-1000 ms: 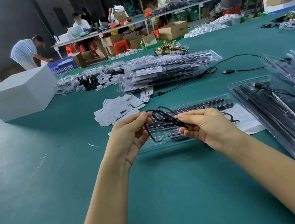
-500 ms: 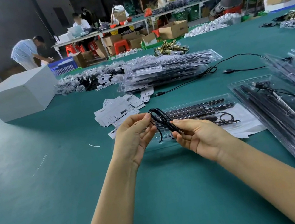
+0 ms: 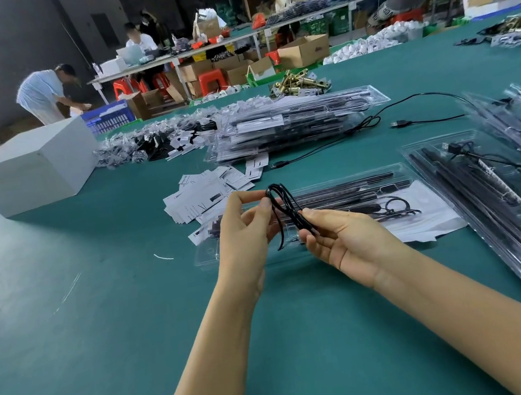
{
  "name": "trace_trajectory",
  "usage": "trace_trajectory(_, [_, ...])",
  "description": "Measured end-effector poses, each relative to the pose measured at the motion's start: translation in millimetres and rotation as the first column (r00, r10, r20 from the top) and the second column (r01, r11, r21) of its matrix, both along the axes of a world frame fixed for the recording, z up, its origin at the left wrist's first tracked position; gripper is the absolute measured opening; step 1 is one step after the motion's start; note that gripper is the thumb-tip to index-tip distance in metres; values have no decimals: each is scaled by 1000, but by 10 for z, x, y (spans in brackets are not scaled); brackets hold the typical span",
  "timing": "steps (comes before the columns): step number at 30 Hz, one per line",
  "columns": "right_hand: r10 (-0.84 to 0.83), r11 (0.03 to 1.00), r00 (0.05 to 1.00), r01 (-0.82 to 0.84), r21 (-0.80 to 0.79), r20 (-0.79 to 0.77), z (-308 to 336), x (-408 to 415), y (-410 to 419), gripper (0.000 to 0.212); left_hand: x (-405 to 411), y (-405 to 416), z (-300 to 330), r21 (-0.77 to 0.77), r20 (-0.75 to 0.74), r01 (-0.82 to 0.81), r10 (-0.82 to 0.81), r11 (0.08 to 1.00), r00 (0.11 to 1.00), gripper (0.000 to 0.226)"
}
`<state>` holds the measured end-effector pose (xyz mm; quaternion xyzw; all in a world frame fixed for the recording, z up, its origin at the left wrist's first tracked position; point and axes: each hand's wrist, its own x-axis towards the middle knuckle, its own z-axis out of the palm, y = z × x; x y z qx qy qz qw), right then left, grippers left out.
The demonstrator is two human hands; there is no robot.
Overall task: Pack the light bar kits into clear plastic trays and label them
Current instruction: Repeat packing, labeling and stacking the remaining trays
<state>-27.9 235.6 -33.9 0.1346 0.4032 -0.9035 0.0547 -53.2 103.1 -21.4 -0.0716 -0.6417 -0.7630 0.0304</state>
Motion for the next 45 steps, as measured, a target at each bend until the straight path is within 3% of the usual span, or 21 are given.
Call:
trace_trajectory(7, [86,996,996,-86,-20,5,23,-16,22,11,4,-32,8,227,2,323,-332,919,943,7])
trace_trajectory(12, [173,985,985,-172,-16,21,33,-4,-6,7,-69,-127,-30,355,75,343,-392,870,917,30])
trace_trajectory(14, [184,983,982,-184,-4,29,18,6,-37,15,-88,-182,-23,270,56,387,-415,882,908,38])
trace_trajectory(16, [189,982,982,-189,27,18,2,12,-70,22,-87,-250,13,86,6,418,-420,904,907,31])
trace_trajectory(20, [187,978,982,-184,95,-15,-30,-1,-171,22,-61,-394,146,-323,-66,312,-350,894,934,19])
trace_trajectory(24, [144,971,988,-130,201,-56,-65,-29,-264,10,-26,-514,260,-506,-120,286,-395,813,911,44])
trace_trajectory(26, [145,959,986,-118,259,-86,-94,-28,-313,14,-16,-503,276,-580,-151,215,-363,786,919,33])
trace_trajectory(31, [218,876,954,-99,471,-205,-155,12,-420,30,-64,-527,259,-584,-74,70,-138,809,988,9])
trace_trajectory(34, [314,620,911,18,785,-268,-207,55,-447,20,-92,-590,265,-501,64,100,-78,859,995,3])
trace_trajectory(36, [312,492,907,100,865,-282,-240,66,-462,17,-100,-601,264,-481,141,106,-43,870,989,5])
trace_trajectory(45, [342,457,868,182,870,-361,-282,76,-484,16,-87,-595,280,-456,290,130,9,881,957,14])
